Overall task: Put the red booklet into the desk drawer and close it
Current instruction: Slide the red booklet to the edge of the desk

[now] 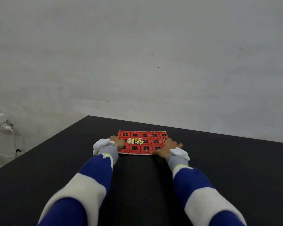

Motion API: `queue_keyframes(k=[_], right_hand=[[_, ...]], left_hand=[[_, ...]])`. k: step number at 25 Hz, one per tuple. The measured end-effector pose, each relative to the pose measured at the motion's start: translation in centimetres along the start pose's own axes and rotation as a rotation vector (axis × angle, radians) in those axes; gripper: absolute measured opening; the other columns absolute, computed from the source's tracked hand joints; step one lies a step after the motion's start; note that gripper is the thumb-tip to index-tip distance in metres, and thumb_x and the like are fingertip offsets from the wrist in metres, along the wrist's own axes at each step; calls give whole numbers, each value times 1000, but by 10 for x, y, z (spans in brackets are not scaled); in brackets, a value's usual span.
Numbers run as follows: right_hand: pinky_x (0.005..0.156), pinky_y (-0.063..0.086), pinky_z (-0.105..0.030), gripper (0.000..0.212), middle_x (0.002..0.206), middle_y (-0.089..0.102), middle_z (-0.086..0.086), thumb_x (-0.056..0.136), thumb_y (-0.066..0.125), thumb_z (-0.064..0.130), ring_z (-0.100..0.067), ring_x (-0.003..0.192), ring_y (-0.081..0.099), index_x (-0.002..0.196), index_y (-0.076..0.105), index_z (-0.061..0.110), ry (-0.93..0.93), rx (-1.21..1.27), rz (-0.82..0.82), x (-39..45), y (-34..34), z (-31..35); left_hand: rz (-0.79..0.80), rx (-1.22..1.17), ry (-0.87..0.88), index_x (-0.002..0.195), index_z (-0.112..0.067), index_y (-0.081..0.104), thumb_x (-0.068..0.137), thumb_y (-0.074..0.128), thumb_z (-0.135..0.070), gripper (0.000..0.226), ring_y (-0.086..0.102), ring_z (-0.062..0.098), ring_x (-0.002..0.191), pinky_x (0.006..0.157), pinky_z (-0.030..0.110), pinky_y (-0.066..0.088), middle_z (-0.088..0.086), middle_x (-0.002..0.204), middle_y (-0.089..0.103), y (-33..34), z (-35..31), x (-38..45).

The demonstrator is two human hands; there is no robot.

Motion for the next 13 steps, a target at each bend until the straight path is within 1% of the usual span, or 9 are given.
queue_keyframes(k=[3,5,6,8,9,10,11,12,13], right_hand=[[107,36,-45,111,143,43,-14,50,79,66,-34,134,38,140,37,16,32,14,25,-2,-4,-6],[109,36,-46,112,144,40,-15,50,81,64,-34,134,38,140,35,16,44,33,30,-4,-5,-7],[109,36,-46,112,144,40,-15,50,82,62,-34,134,37,140,34,17,50,42,24,-5,-6,-8],[108,37,-45,111,143,40,-15,50,83,61,-33,134,38,139,34,17,62,46,12,-6,-8,-9],[107,38,-44,110,142,42,-15,50,83,61,-33,132,39,139,35,17,66,45,14,-7,-9,-10],[106,38,-43,109,141,45,-14,49,83,61,-32,131,41,138,36,17,64,48,24,-7,-10,-11],[106,39,-42,107,139,48,-13,50,83,60,-31,129,43,137,39,16,61,58,39,-7,-10,-12],[107,39,-42,104,137,51,-12,50,84,58,-31,128,45,135,41,16,59,73,52,-7,-10,-14],[107,39,-42,101,136,52,-11,51,84,55,-31,127,47,134,43,15,61,91,56,-7,-11,-15]], left_hand=[[38,-114,-43,126,-1,51,93,53,-18,37,58,30,116,105,38,46,17,128,59,3,10,4],[47,-178,-54,125,0,50,92,54,-12,36,60,31,111,103,40,48,19,123,59,8,13,4],[54,-218,-54,123,1,52,91,55,-9,33,63,29,98,97,40,52,20,112,62,12,14,3],[102,-327,-77,113,1,56,89,57,-2,25,61,23,69,69,34,59,15,85,61,17,14,-1],[139,-361,-88,108,-1,58,88,57,1,20,59,21,64,53,29,59,14,80,60,19,13,-4],[171,-369,-90,102,-3,58,87,57,3,16,60,20,63,40,25,55,13,82,62,20,13,-7],[200,-381,-87,97,-2,58,86,57,6,13,62,19,65,34,22,52,13,86,63,21,12,-9],[224,-415,-87,93,-1,58,86,56,8,12,65,20,71,36,22,53,14,89,64,22,11,-11],[242,-474,-96,91,0,58,85,55,9,11,68,24,80,43,24,57,15,90,65,23,11,-13]])
Point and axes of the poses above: each hand's wrist, its own x-axis towards the middle knuckle, its own y-axis out of the palm, z = x × y, the point moved 9 cm from there along x, towards the middle knuckle
